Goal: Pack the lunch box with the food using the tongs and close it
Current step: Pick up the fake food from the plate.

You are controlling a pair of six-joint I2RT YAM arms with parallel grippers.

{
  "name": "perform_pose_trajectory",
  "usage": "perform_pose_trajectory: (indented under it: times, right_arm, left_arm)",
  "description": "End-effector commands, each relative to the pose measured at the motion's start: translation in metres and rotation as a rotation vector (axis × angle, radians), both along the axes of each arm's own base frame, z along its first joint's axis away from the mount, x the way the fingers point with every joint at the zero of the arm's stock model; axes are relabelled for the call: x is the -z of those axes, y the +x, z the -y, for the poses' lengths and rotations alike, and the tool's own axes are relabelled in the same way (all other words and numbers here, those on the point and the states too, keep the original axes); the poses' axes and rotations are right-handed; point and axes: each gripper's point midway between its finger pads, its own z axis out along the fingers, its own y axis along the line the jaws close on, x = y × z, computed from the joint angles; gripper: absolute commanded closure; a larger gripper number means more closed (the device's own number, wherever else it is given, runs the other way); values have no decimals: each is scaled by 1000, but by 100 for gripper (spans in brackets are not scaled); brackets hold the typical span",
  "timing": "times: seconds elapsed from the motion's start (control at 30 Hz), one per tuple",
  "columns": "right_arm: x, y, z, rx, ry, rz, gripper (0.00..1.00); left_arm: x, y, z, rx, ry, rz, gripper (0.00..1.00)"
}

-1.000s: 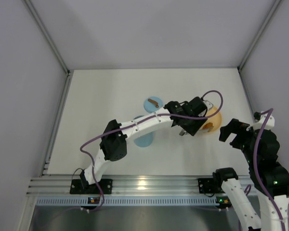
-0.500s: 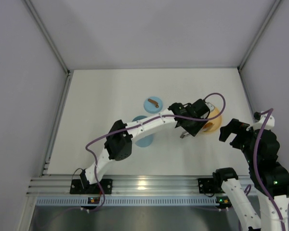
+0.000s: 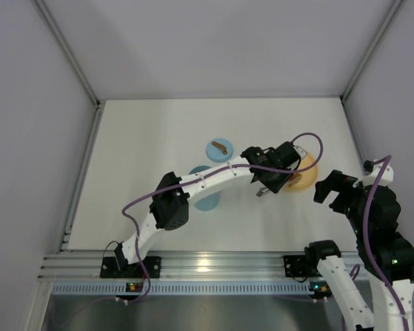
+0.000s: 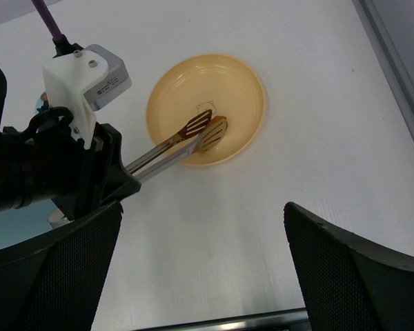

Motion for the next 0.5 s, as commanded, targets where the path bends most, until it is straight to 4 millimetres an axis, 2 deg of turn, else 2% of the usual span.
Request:
perform_pose_trajectory:
  times: [0.0, 0.47]
  right_arm:
    - [-1, -4, 5, 26, -12, -2, 1]
    - [-3, -3, 5, 26, -10, 3, 0]
  left_arm:
    - [-63, 9, 2, -11, -98, 103, 67]
    - [-128, 16, -25, -84, -153, 210, 67]
